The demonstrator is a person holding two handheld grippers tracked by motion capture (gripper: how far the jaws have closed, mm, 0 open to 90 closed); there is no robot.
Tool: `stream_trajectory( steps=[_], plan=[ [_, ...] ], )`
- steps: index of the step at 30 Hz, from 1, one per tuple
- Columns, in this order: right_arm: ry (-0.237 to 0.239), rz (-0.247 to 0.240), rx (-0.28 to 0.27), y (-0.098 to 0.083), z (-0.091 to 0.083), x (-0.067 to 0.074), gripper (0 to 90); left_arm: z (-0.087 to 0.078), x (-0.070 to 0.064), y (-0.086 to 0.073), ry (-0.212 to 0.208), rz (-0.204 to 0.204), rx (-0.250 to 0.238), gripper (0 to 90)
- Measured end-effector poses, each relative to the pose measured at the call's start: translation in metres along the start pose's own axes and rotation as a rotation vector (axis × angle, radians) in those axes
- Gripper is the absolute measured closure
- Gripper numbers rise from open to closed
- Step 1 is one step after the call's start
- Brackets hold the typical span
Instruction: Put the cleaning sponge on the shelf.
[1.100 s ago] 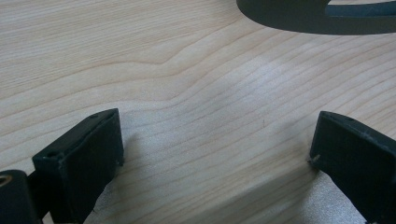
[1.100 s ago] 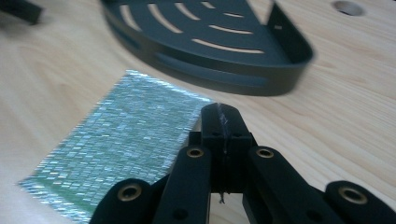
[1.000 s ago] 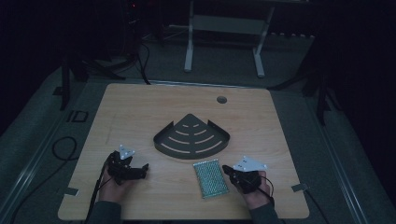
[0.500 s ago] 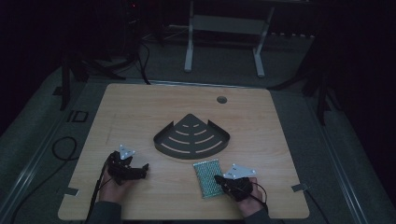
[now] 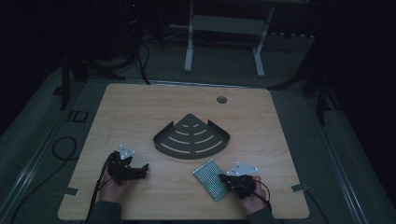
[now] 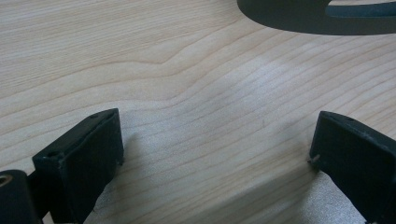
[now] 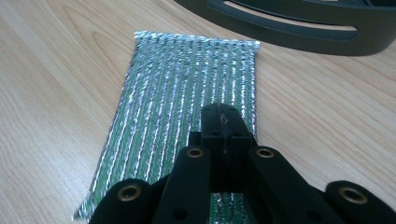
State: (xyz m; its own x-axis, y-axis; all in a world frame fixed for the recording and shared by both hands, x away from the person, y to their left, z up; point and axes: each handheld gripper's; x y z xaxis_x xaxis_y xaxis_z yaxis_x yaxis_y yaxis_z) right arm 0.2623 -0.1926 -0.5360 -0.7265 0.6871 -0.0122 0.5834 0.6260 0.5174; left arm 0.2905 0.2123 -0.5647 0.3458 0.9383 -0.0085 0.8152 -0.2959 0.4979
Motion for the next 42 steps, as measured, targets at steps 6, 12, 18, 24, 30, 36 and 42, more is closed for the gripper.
stream_trajectory(
  steps=[6, 12, 18, 24, 30, 36, 42],
  plan=[
    [-0.007, 0.015, 0.007, -0.003, -0.003, -0.006, 89.7, 0.000, 0.000, 0.000, 0.000, 0.000, 0.000, 2.9],
    [0.009, 0.035, -0.016, -0.001, -0.009, -0.012, 88.6, 0.000, 0.000, 0.000, 0.001, -0.001, 0.000, 2.9],
    [0.023, 0.031, -0.022, 0.008, -0.015, -0.020, 82.4, 0.000, 0.000, 0.000, 0.001, -0.002, 0.000, 2.9],
    [0.050, 0.037, 0.029, 0.016, -0.009, -0.027, 75.7, 0.000, 0.000, 0.000, 0.001, -0.003, 0.001, 2.9],
    [0.089, 0.060, 0.061, 0.024, -0.002, -0.035, 69.2, 0.000, 0.000, 0.000, 0.001, -0.003, 0.001, 2.9],
    [0.113, 0.073, 0.082, 0.025, 0.001, -0.038, 66.0, 0.000, 0.000, 0.000, 0.001, -0.003, 0.001, 2.9],
    [0.126, 0.096, 0.095, 0.025, 0.004, -0.042, 67.7, 0.000, 0.000, 0.000, 0.001, -0.003, 0.001, 2.9]
  ],
)
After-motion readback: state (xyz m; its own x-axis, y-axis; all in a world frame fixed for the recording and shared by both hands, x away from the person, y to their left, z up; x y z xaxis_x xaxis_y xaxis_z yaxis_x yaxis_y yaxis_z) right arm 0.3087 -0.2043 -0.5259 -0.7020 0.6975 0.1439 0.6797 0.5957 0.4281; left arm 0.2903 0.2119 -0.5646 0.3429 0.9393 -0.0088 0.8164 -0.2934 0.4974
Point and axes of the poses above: each handheld gripper's, and its own axes: z roughly forward along the jaws, y roughly out of its top, x roughly to its left, and after that the axes turned 14 degrees about x, right-handed
